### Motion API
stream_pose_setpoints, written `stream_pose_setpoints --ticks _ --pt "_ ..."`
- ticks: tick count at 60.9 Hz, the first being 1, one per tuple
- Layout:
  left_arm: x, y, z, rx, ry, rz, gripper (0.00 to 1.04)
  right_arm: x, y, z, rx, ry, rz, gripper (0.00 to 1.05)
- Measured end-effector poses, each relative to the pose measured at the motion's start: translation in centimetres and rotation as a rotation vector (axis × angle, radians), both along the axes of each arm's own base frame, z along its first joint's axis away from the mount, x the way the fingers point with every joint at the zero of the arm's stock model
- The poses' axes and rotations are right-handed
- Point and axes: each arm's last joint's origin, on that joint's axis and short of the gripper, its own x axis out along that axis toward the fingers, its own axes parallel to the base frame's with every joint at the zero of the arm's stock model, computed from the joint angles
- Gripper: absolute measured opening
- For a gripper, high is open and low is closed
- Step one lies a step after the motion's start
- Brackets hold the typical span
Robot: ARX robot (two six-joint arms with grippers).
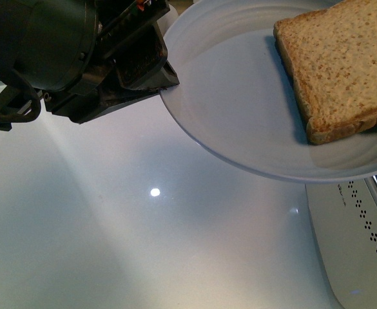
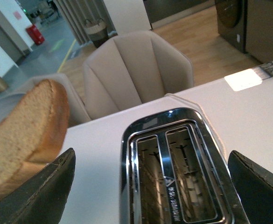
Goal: Left arm holds plate, right arm toasts bread
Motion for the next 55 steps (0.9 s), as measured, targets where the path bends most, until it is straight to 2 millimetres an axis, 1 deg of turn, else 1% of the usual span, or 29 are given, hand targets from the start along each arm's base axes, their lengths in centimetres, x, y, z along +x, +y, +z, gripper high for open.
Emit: stream_pose_setpoints --ticks 5,11,22,28,34,41,55 --pt "0.0 0.0 0.0 0.000 0.000 -0.001 0.03 0.7 0.2 0.3 0.099 -0.002 0.010 0.96" --pt "0.0 0.0 0.0 0.000 0.000 -0.001 0.03 1.8 1.0 0.4 0.207 -0.007 0.042 0.96" --pt "0.0 0.0 0.0 -0.001 0.000 -0.001 0.03 4.1 3.1 0.0 0.369 -0.012 0.134 0.96" --pt "0.0 0.0 0.0 0.000 0.000 0.000 0.03 5.3 3.8 -0.6 0.400 0.003 0.157 0.96" --pt "0.0 0.0 0.0 0.000 0.000 0.000 0.03 6.2 4.1 -1.3 0.413 0.032 0.153 0.96" --pt "0.0 0.0 0.0 0.000 0.000 0.000 0.03 6.8 4.2 -1.7 0.439 0.046 0.156 0.96" --pt "0.0 0.0 0.0 0.000 0.000 0.000 0.03 7.7 4.2 -1.8 0.509 0.038 0.189 0.96"
